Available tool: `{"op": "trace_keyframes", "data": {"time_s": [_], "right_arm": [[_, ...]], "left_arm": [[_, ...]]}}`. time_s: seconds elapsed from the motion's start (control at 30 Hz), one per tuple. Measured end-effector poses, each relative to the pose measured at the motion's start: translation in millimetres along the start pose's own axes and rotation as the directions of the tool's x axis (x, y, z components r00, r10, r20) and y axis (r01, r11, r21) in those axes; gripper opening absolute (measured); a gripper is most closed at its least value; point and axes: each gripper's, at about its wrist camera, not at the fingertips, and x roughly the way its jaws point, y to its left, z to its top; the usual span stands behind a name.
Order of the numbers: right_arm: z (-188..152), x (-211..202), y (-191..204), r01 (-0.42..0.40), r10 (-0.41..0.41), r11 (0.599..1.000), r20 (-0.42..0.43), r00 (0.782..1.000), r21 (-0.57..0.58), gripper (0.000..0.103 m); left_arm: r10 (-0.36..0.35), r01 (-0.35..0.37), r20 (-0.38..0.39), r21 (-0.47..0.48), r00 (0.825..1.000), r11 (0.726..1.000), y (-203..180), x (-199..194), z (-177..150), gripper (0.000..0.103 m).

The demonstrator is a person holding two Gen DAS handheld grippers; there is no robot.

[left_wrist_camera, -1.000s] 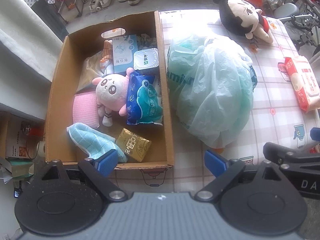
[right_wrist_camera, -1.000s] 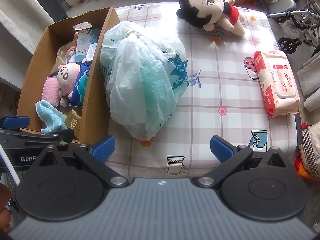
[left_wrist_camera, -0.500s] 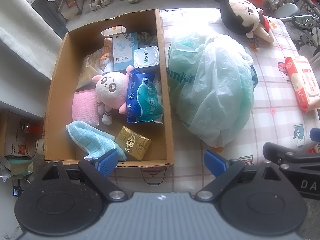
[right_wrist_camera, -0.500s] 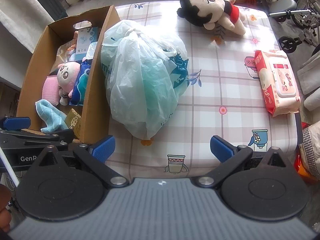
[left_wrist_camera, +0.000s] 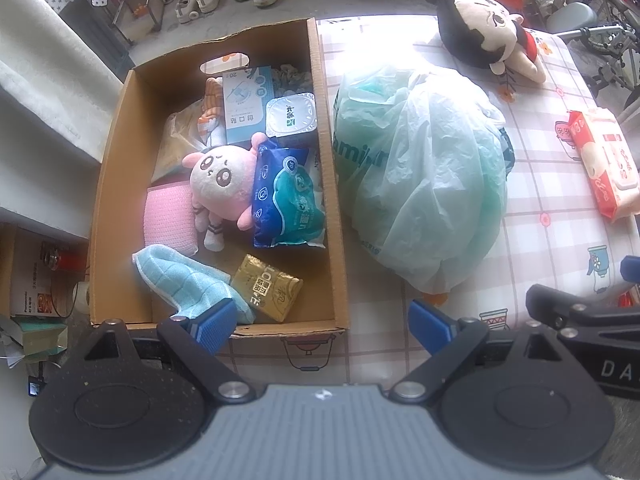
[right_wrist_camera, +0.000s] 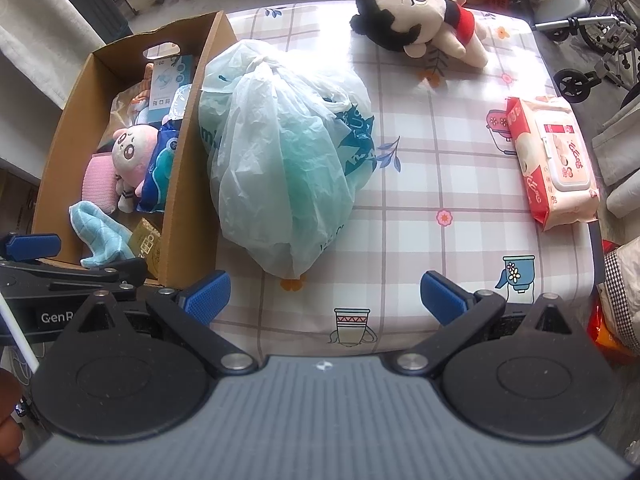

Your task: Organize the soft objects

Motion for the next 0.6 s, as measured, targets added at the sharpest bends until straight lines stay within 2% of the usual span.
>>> {"op": "trace_keyframes", "data": {"time_s": [0.6], "right_arm": [[0.3,-0.5,5.5,0.009,-0.009,1.000,-0.003,1.000,0.003,0.102]], "left_arm": [[-0.002,0.002,0.002,-0.005,1.000,1.000,7.2,-0.9,-1.3,0.093]]}}
